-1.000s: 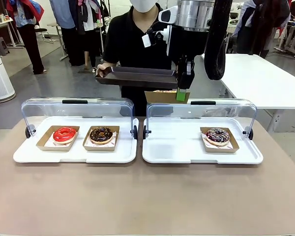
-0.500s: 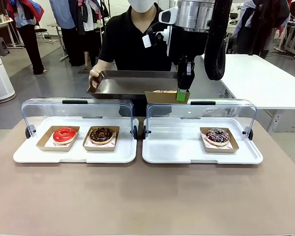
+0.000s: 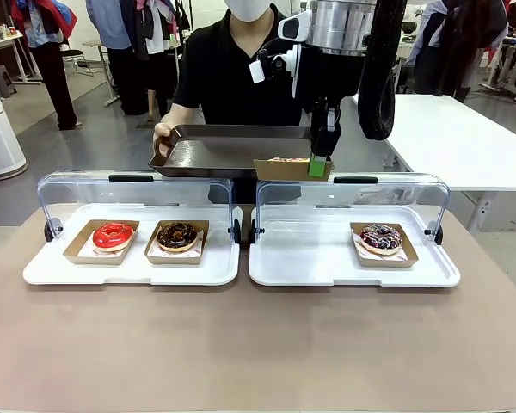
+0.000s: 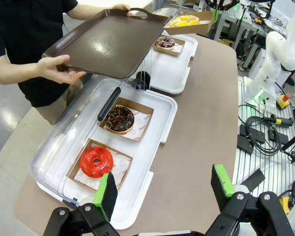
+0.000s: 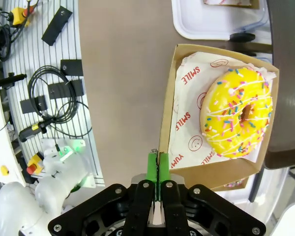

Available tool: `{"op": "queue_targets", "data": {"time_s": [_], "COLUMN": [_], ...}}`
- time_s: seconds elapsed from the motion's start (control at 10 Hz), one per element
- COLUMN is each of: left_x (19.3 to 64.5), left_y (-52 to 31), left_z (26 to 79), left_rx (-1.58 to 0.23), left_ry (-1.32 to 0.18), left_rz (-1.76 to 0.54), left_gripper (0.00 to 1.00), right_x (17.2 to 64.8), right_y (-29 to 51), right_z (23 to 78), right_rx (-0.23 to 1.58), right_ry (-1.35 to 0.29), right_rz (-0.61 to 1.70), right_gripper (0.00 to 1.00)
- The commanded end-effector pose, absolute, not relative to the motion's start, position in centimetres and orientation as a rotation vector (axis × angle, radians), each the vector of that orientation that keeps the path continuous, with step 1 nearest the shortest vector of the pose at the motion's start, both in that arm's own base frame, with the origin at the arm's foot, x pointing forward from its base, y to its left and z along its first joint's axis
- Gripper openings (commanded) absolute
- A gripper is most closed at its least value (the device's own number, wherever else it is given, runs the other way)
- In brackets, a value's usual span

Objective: Provide the desired donut to the person.
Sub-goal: Place the picked Paper togo box onto the Handle tray extended by the person.

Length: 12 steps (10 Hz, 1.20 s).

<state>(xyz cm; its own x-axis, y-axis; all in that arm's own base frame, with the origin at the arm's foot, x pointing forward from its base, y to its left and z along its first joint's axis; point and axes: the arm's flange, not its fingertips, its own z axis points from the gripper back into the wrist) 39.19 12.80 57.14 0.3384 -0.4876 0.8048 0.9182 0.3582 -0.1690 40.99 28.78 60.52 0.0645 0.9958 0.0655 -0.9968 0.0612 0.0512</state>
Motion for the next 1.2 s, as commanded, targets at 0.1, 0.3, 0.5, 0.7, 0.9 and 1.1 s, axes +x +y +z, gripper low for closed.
{"op": "queue_targets", "data": {"time_s": [0.1,0.3,0.5,0.7,0.9,1.1], "left_x": [39.1,39.1,39.1,39.1,39.1,39.1], "left_y": [12.9,12.9,12.9,12.9,12.9,12.9], "left_z": [57.2,57.2,57.2,57.2,57.2,57.2], "left_rx": [-0.705,-0.705,-0.705,-0.705,-0.705,-0.705], "left_ry": [-0.739,-0.739,-0.739,-0.739,-0.739,-0.739], "left_rz": [-1.022,-1.022,-1.022,-1.022,-1.022,-1.022], "left_gripper": [1.0,1.0,1.0,1.0,1.0,1.0], "right_x": [40.4,41.0,39.7,40.0,42.0,45.0], "right_y": [28.4,28.8,30.4,31.6,32.9,33.5], "right_z": [60.2,60.5,64.6,68.6,70.7,70.6], "right_rx": [0.086,0.091,0.011,-0.052,-0.102,-0.123], "right_ry": [-0.01,-0.014,-0.044,-0.093,-0.104,-0.119], "right_rz": [1.492,1.507,1.519,1.511,1.521,1.55], "right_gripper": [0.0,0.02,0.02,0.02,0.02,0.02]}}
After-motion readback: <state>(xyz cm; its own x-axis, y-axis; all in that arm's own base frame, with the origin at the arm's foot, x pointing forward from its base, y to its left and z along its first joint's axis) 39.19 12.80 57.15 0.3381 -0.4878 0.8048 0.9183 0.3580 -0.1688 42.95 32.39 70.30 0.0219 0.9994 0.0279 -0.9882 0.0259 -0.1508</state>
